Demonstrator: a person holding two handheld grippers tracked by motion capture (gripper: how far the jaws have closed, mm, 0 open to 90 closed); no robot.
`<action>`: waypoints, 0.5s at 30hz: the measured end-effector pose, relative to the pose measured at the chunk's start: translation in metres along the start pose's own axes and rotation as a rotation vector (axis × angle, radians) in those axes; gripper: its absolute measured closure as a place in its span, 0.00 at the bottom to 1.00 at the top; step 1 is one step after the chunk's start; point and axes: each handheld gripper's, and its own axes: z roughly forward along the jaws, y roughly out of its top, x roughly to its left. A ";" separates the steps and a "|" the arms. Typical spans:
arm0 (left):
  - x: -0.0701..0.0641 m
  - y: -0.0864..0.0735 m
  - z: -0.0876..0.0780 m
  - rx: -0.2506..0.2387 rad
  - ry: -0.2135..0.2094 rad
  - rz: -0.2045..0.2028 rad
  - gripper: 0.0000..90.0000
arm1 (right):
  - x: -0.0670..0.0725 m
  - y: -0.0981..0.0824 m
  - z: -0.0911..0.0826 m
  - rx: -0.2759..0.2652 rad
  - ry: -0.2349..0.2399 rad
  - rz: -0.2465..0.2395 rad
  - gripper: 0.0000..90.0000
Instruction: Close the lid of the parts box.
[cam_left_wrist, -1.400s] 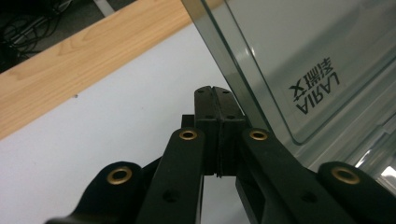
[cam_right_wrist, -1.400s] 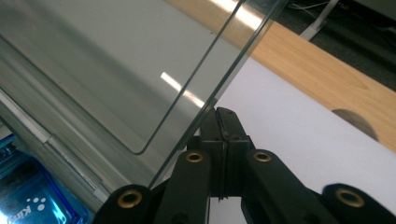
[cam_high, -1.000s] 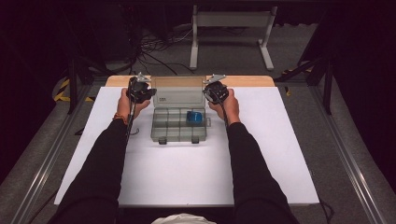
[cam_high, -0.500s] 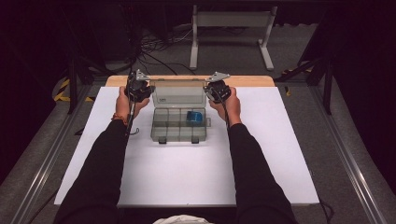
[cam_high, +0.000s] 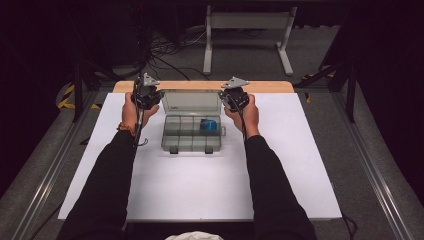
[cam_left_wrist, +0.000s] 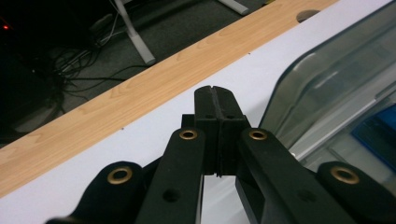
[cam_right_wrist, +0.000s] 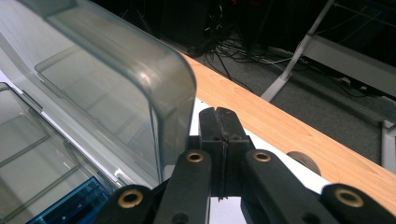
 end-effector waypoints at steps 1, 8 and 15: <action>0.000 0.000 -0.001 0.002 0.000 -0.002 1.00 | 0.001 0.000 -0.001 -0.003 0.001 0.004 1.00; -0.001 -0.003 -0.003 -0.007 -0.013 -0.010 1.00 | 0.005 -0.003 -0.005 -0.013 -0.003 0.014 1.00; -0.002 -0.006 -0.005 -0.012 -0.015 -0.001 1.00 | 0.007 -0.004 -0.008 -0.020 -0.007 0.005 1.00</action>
